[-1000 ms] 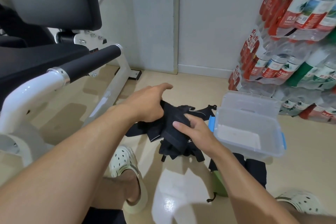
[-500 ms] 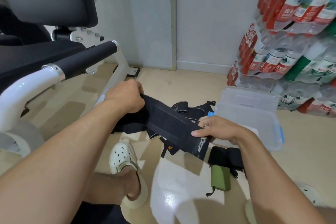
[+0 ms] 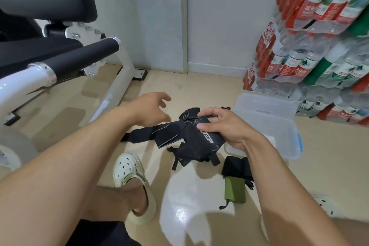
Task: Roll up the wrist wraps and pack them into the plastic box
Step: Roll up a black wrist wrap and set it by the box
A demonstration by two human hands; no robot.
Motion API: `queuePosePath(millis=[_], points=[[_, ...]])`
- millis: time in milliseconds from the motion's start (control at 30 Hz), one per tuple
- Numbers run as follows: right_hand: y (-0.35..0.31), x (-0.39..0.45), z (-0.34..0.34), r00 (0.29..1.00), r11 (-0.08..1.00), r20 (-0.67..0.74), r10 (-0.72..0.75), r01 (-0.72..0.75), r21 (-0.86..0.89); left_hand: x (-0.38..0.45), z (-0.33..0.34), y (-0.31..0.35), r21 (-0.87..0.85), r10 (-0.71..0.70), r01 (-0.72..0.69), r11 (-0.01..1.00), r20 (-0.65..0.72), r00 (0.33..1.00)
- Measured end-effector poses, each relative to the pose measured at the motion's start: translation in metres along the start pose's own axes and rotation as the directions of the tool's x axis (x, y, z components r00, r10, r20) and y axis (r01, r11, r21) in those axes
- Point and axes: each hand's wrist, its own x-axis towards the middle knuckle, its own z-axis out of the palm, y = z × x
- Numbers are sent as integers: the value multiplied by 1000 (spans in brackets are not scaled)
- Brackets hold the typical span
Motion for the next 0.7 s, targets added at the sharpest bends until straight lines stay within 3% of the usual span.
queuePosePath(millis=[167, 300, 467, 533, 700], points=[[-9, -1, 5, 994, 997, 78, -76, 75, 23, -6, 8, 14, -115, 135, -120, 986, 132, 982], [-15, 0, 4, 991, 994, 71, -111, 111, -4, -3, 11, 14, -187, 150, -130, 974, 94, 984], [-16, 1, 9, 977, 979, -84, -196, 191, -68, -6, 14, 20, -296, 162, -144, 944, 39, 986], [-14, 3, 13, 965, 976, -142, -219, 217, -36, -7, 14, 22, -240, 137, -130, 962, 13, 991], [7, 21, -2, 862, 981, -469, -192, 189, -53, -3, 4, 11, -17, 22, -22, 1000, -11, 1000]])
